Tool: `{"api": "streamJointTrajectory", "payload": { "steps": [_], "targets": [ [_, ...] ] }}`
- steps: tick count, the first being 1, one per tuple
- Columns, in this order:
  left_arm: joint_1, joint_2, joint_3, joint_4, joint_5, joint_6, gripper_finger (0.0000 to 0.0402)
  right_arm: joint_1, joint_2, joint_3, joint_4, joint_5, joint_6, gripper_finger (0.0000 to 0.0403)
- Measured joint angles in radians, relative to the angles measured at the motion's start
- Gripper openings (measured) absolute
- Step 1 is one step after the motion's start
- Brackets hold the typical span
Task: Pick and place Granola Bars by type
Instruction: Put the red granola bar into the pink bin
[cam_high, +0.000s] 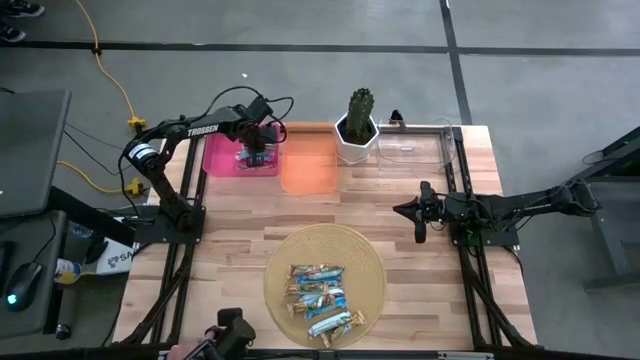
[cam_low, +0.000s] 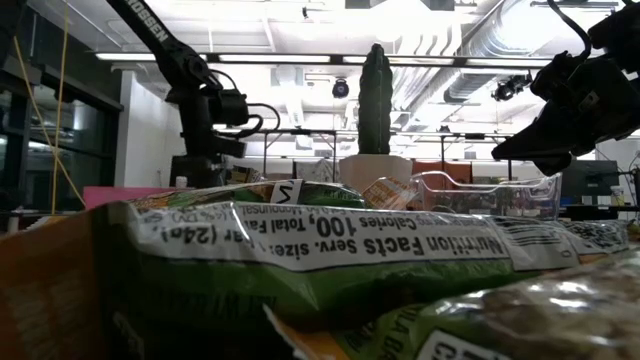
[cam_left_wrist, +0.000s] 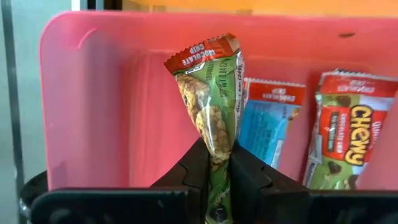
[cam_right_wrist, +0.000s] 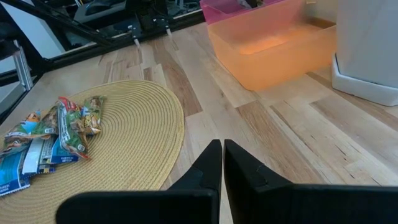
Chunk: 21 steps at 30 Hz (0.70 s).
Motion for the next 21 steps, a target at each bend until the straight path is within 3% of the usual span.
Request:
{"api": "streamJointTrajectory", "payload": {
  "steps": [9,21],
  "targets": [
    [0.0,0.0,0.0,-0.017,-0.011,-0.056,0.0082,0.0,0.0,0.0,0.0,0.0,-0.001,0.0],
    [0.0,-0.005,0.0,-0.081,-0.018,-0.282,0.0131,0.0,0.0,0.0,0.0,0.0,0.0,0.0]
  ]
}}
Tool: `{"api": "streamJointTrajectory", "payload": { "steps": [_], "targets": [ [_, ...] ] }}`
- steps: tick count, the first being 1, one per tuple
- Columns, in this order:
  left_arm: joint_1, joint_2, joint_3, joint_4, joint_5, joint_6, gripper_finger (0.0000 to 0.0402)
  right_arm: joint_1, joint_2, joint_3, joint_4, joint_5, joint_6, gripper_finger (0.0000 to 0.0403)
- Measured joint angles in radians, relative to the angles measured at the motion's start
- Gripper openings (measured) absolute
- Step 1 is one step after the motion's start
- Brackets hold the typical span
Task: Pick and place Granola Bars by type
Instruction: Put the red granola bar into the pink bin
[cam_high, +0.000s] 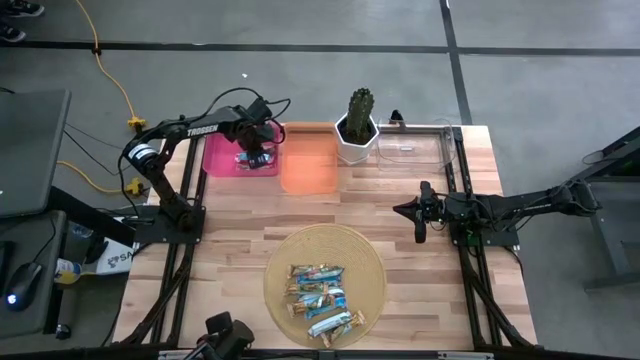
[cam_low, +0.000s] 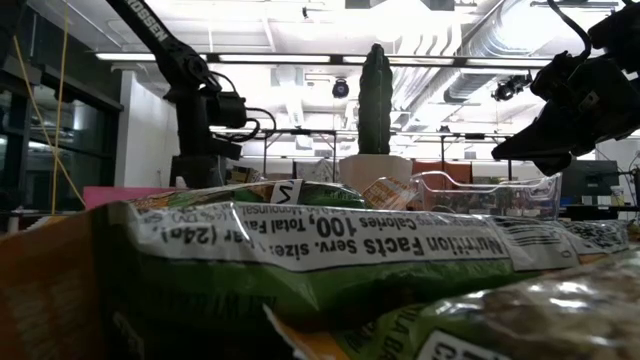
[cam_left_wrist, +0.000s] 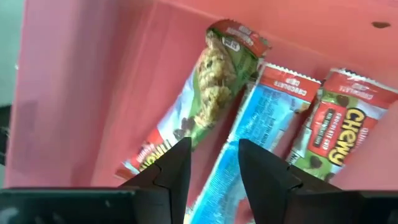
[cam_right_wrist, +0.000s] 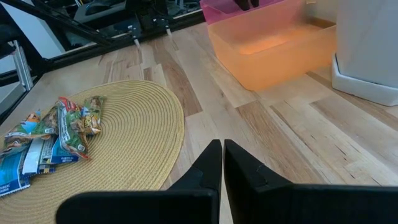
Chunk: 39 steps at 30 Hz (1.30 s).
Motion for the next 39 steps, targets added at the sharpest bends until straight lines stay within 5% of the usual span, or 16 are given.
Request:
{"api": "streamJointTrajectory", "payload": {
  "steps": [12,31,39],
  "targets": [
    [0.0,-0.126,0.0,-0.073,0.051,-0.097,0.0133,0.0,0.0,0.0,0.0,0.0,-0.002,0.0],
    [-0.003,-0.471,0.0,-0.115,0.56,-0.354,0.0133,0.0,0.0,0.0,0.0,0.0,-0.001,0.0],
    [-0.119,-0.603,0.0,-0.107,0.639,-0.455,0.0133,0.0,0.0,0.0,0.0,0.0,0.0,0.0]
  ]
}}
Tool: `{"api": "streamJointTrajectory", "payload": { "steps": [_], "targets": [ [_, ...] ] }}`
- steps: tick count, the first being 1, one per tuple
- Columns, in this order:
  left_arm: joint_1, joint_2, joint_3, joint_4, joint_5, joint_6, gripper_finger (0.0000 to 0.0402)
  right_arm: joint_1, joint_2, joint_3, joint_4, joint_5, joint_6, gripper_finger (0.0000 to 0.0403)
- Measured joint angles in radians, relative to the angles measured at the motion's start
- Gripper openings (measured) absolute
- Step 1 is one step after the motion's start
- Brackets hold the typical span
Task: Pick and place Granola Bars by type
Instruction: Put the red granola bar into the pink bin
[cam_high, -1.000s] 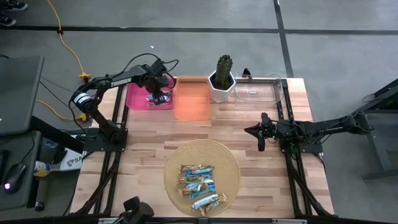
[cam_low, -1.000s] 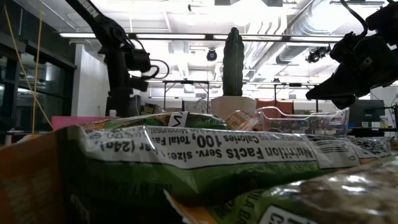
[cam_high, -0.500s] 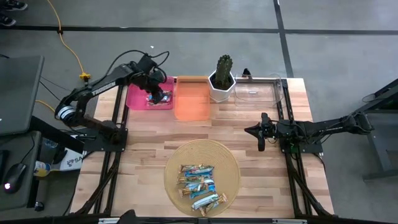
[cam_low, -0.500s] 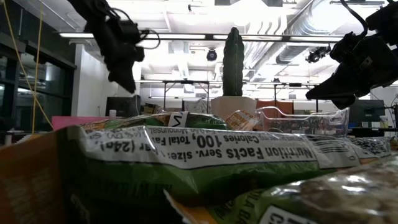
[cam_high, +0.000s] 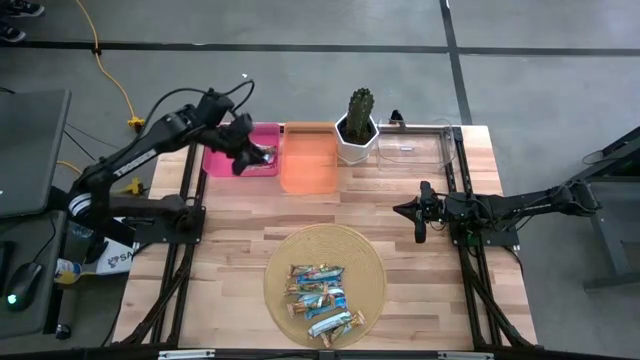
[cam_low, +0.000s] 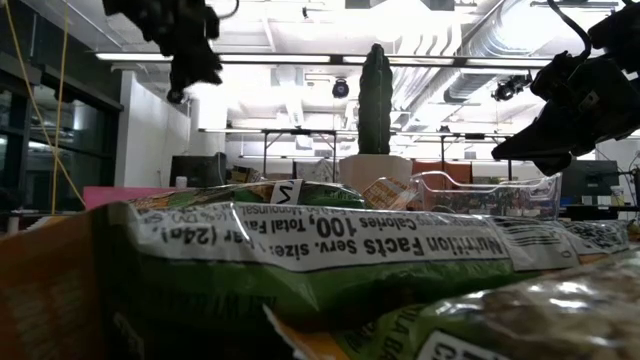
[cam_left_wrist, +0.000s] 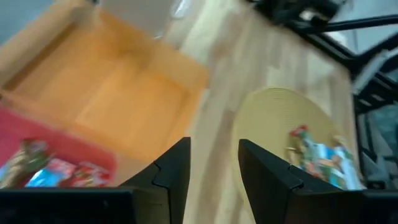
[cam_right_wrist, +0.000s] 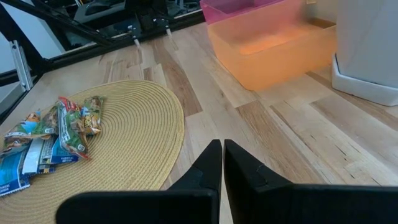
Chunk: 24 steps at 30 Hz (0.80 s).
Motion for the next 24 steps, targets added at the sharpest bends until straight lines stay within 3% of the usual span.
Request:
{"api": "streamJointTrajectory", "payload": {
  "steps": [9,24],
  "targets": [
    [-0.27,-0.081,0.0,0.084,-0.081,-0.189,0.0133,0.0,0.0,0.0,0.0,0.0,-0.002,0.0],
    [-0.812,-0.047,0.0,0.349,-0.448,-0.447,0.0133,0.0,0.0,0.0,0.0,0.0,-0.001,0.0]
  ]
}}
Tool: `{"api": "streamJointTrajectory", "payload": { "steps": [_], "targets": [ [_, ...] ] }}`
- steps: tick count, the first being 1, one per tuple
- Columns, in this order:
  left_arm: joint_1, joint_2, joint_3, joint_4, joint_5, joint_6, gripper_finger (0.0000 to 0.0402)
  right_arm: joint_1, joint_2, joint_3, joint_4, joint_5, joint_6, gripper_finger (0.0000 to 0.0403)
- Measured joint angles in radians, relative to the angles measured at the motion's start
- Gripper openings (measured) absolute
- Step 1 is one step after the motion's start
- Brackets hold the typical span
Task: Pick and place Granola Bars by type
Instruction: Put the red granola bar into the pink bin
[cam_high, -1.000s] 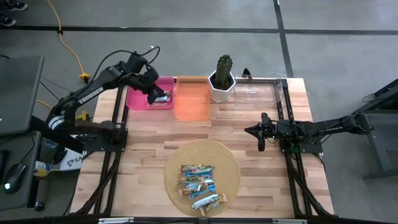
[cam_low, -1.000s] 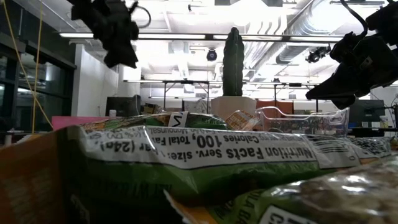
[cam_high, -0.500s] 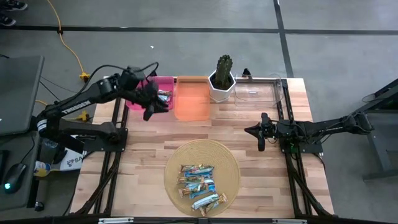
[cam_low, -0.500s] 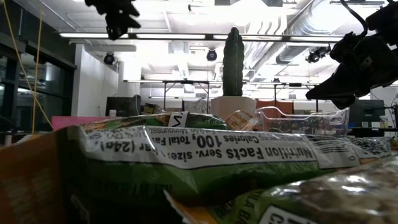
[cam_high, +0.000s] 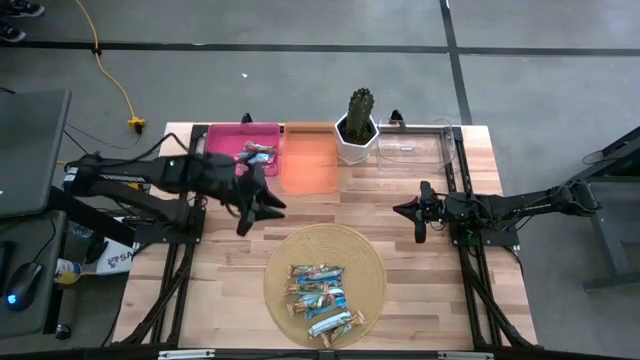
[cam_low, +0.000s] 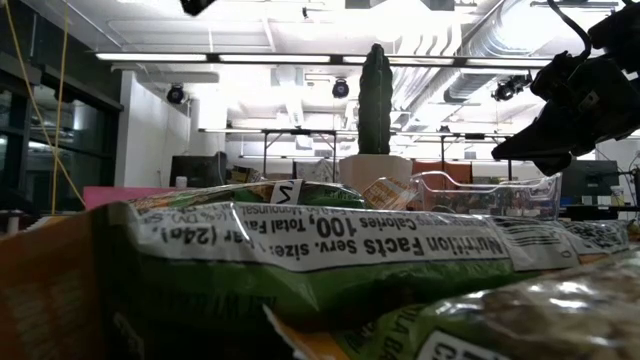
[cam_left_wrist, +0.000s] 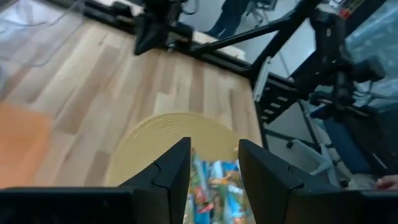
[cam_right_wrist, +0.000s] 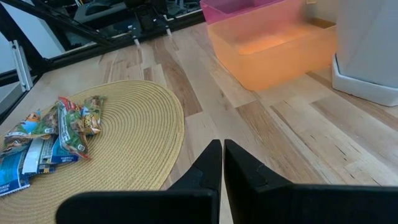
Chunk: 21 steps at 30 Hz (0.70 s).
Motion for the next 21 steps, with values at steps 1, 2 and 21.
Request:
{"api": "streamJointTrajectory", "payload": {
  "steps": [1,2,21],
  "targets": [
    [-0.03,0.011,0.0,0.024,-0.024,-0.009,0.0133,0.0,0.0,0.0,0.0,0.0,0.001,0.0],
    [-0.06,0.023,0.0,0.045,-0.048,-0.018,0.0133,0.0,0.0,0.0,0.0,0.0,0.001,0.0],
    [-0.341,0.432,0.0,0.222,-0.248,-0.06,0.0133,0.0,0.0,0.0,0.0,0.0,0.001,0.0]
  ]
}}
